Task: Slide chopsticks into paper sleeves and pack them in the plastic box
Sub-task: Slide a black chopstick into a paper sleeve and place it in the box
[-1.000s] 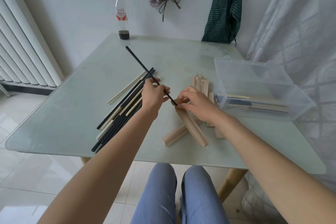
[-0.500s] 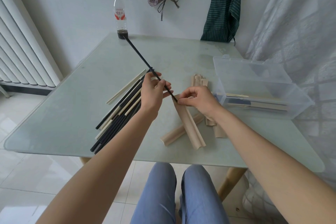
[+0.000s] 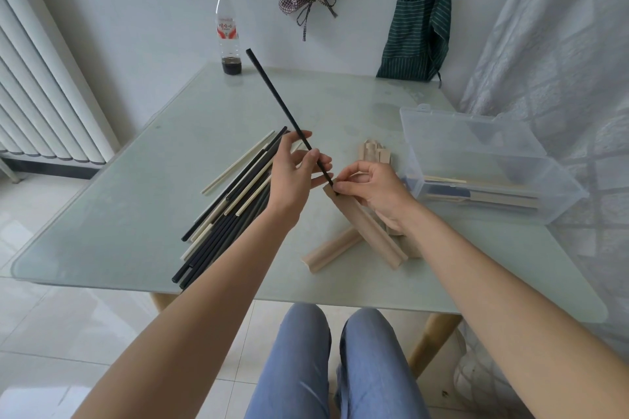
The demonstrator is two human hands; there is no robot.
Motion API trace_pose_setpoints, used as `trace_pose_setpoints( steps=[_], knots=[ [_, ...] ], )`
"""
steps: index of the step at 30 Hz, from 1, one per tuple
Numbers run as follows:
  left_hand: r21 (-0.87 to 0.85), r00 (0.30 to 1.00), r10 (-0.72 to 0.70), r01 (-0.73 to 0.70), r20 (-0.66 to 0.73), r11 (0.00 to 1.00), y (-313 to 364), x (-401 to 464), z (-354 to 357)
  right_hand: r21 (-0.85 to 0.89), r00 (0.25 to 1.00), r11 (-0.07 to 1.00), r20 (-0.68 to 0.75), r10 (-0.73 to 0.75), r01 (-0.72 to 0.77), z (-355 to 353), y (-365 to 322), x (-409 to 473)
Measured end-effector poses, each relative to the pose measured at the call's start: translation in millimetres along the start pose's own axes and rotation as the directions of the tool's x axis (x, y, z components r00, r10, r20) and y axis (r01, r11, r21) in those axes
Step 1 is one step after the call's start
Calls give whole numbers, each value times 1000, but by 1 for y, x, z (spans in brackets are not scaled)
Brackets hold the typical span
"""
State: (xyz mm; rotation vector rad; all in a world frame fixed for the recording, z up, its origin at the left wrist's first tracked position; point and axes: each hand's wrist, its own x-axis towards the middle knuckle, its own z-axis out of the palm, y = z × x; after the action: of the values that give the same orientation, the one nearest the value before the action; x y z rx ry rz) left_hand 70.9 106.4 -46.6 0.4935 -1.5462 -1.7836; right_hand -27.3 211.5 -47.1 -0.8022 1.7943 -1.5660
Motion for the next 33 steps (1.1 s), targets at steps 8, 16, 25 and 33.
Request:
trace_pose_setpoints(
  steps=[8,16,25,33],
  knots=[
    [160,990,-76,57,116,986,-2,-1,0,-99,999,995,43,24,-20,1,1,-3],
    [255,941,-307,264,145,930,-17,-19,0,68,997,997,-79,-20,25,1,-1,3],
    [290,981,-190,175,25,941,-17,-17,5,80,992,997,-124,-2,12,-3,-5,1],
    [380,989,-147,135,3,915,-18,-15,6,81,992,997,-129,12,-2,-6,-8,0]
  ],
)
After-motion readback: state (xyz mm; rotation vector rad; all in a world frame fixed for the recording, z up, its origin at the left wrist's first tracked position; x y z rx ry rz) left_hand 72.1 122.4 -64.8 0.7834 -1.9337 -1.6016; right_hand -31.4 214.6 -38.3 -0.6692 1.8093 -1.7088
